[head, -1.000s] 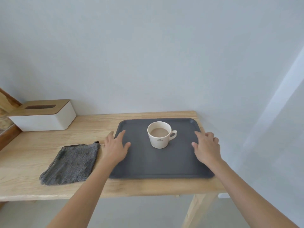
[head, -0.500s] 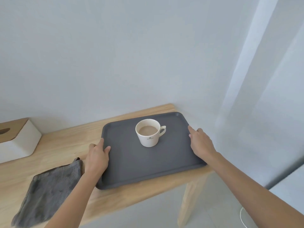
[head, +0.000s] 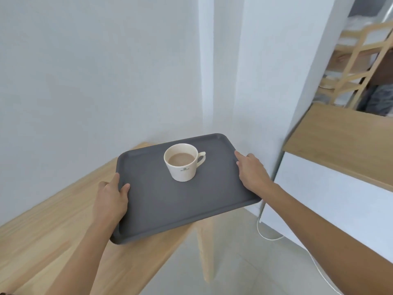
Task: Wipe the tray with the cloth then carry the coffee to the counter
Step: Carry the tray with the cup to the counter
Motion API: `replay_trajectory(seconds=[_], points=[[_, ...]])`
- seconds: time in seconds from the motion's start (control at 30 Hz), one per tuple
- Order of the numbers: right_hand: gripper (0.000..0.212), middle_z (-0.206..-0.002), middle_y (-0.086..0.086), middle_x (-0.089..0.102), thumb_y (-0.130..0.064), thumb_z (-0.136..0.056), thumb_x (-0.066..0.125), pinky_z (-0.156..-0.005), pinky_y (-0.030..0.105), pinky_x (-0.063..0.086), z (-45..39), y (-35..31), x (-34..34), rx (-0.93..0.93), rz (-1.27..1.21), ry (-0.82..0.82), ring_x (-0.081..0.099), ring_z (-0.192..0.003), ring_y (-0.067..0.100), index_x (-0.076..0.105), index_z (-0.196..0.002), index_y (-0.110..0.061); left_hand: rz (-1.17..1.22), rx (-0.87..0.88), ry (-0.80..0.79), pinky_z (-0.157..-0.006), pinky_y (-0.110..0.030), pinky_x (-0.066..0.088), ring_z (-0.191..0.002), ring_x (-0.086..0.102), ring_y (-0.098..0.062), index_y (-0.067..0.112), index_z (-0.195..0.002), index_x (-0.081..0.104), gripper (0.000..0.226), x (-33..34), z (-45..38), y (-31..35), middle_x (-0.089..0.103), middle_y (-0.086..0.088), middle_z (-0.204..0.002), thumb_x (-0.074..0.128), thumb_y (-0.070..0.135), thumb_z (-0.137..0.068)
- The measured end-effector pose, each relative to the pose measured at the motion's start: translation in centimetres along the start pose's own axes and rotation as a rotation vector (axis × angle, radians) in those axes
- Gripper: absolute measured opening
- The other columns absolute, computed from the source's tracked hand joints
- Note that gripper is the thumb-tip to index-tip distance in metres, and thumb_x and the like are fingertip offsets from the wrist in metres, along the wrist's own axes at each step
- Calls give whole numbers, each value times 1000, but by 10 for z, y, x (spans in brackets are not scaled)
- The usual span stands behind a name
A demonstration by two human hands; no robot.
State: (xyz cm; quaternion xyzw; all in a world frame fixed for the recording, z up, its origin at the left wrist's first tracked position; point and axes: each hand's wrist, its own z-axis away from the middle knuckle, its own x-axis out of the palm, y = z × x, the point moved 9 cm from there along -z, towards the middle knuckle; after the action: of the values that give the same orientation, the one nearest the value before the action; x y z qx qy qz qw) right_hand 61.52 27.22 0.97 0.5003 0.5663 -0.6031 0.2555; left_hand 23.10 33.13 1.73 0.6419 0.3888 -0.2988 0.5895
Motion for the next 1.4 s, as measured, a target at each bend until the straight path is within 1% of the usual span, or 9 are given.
replay_trajectory(seconds=[0.13, 0.27, 0.37, 0.6, 0.7, 0.77, 0.87, 1.13, 1.4], points=[[32, -90, 9, 41, -15, -98, 28, -69, 37, 39, 16, 71, -40, 121, 18, 58, 47, -77, 32, 43, -127, -14, 17, 138, -64, -72, -37, 37, -76, 42, -28, 5, -128, 48, 38, 40, -6, 77, 40, -14, -93, 49, 23, -96], [35, -97, 12, 45, -14, -98, 30, -75, 40, 44, 34, 150, -78, 244, 17, 102, 52, -86, 34, 42, -131, -15, 41, 276, -126, -73, -38, 36, -86, 47, -33, 4, -130, 47, 39, 89, 0, 161, 40, -9, -87, 49, 22, -96], [42, -112, 16, 54, -11, -96, 32, -81, 43, 47, 45, 216, -107, 329, -6, 138, 54, -98, 36, 39, -137, -16, 74, 326, -192, -73, -35, 35, -79, 43, -28, 11, -137, 43, 43, 135, 7, 225, 39, -10, -95, 47, 24, -96], [49, -118, 19, 57, -7, -95, 34, -86, 41, 44, 69, 356, -180, 490, 1, 222, 54, -106, 38, 33, -144, -14, 136, 502, -265, -73, -35, 36, -77, 42, -27, 13, -136, 45, 41, 235, 33, 377, 41, -12, -93, 48, 23, -96], [49, -107, 18, 57, -7, -96, 33, -76, 35, 38, 79, 409, -208, 552, 70, 244, 55, -99, 37, 32, -144, -14, 161, 568, -309, -71, -35, 38, -75, 44, -26, 16, -133, 46, 38, 279, 45, 434, 46, -15, -91, 48, 24, -95], [46, -93, 13, 48, -8, -96, 34, -72, 35, 37, 84, 441, -223, 601, 100, 265, 53, -86, 35, 34, -142, -15, 172, 610, -343, -70, -36, 40, -75, 44, -25, 19, -132, 46, 37, 308, 51, 468, 48, -16, -91, 47, 25, -95], [40, -89, 8, 39, -11, -97, 35, -68, 36, 40, 87, 486, -236, 676, 107, 289, 44, -69, 30, 38, -137, -16, 183, 650, -392, -70, -35, 40, -75, 44, -23, 21, -133, 45, 37, 350, 57, 512, 48, -15, -92, 45, 26, -96], [39, -91, 8, 39, -13, -97, 33, -67, 35, 38, 69, 585, -233, 848, 105, 300, 44, -69, 31, 37, -136, -18, 144, 716, -477, -80, -43, 47, -92, 56, -37, 17, -145, 35, 51, 462, 42, 606, 50, -21, -111, 45, 30, -97], [49, -95, 4, 35, -12, -98, 33, -65, 34, 37, 39, 662, -221, 956, 69, 300, 41, -67, 29, 29, -145, -20, 146, 736, -555, -75, -37, 44, -86, 52, -30, 20, -147, 32, 53, 545, 24, 675, 48, -16, -111, 44, 32, -97]])
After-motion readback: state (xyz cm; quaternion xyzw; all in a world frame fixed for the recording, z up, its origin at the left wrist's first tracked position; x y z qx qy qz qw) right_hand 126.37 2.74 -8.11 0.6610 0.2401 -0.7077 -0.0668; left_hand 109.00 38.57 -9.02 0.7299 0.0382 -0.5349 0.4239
